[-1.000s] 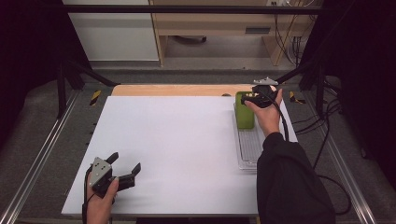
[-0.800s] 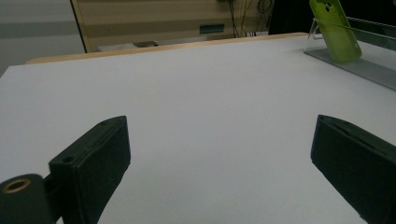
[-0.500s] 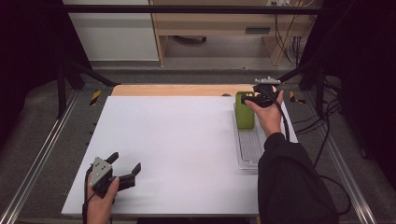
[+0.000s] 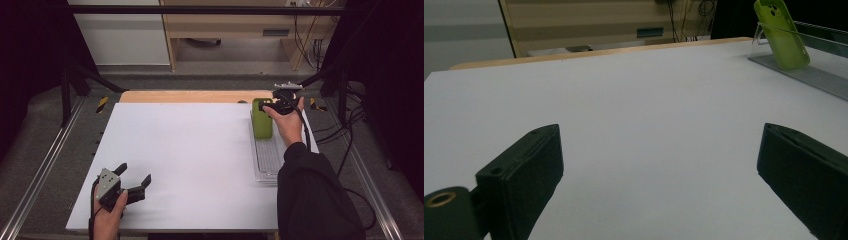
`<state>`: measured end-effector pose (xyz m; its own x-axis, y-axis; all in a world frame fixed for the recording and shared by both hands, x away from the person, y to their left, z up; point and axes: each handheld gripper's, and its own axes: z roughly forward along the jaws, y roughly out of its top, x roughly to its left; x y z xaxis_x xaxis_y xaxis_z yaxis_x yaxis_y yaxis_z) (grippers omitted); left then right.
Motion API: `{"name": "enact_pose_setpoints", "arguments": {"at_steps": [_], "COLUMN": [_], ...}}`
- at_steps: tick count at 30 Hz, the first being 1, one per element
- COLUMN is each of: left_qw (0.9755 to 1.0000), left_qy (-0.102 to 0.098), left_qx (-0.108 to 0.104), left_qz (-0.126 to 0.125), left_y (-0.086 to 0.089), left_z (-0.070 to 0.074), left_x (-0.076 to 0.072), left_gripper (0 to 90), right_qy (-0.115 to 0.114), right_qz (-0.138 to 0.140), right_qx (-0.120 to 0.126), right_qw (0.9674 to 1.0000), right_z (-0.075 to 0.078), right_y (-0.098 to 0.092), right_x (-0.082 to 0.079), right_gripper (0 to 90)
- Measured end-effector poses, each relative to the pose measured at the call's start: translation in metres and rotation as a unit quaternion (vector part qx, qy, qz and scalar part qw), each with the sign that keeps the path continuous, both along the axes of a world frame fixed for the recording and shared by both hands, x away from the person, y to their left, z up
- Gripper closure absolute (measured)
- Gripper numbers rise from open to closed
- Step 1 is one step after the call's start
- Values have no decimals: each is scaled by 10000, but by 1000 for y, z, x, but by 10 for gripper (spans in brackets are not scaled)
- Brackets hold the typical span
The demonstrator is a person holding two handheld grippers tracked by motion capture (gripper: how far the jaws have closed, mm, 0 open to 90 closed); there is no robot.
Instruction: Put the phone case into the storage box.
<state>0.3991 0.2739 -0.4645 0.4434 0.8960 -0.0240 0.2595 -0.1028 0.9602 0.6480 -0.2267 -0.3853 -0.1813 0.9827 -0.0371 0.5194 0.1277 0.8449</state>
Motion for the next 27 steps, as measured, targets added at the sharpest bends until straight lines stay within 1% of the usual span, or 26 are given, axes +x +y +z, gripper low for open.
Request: {"name": "enact_pose_setpoints", "arguments": {"at_steps": [6, 8, 11, 14, 20, 24, 27], "left_qw": [10000, 10000, 10000, 10000, 10000, 10000, 10000], "left_qy": [-12, -15, -19, -30, -54, -54, -75], "left_qx": [6, 3, 26, 7, 19, 24, 4], "left_qz": [-4, -3, -13, 5, 17, 18, 24], "left_y": [0, 0, 0, 1, 2, 2, 2], "left_z": [0, 0, 0, 1, 1, 1, 1], "left_x": [0, 0, -1, -1, -1, -1, -1], "left_gripper": [41, 41, 41, 41, 41, 41, 41], "right_qy": [-35, -40, -41, -69, -145, -147, -165], "right_qz": [50, 76, 120, 158, 201, 220, 237], "right_qx": [39, 93, 113, 116, 157, 232, 384], "right_qw": [10000, 9999, 9999, 9998, 9996, 9994, 9988], "right_z": [0, 1, 1, 2, 8, 12, 15], "right_y": [1, 2, 3, 5, 10, 10, 10], "right_x": [-1, -2, -3, -5, -9, -13, -14], "right_gripper": [63, 60, 58, 54, 53, 53, 53]}}
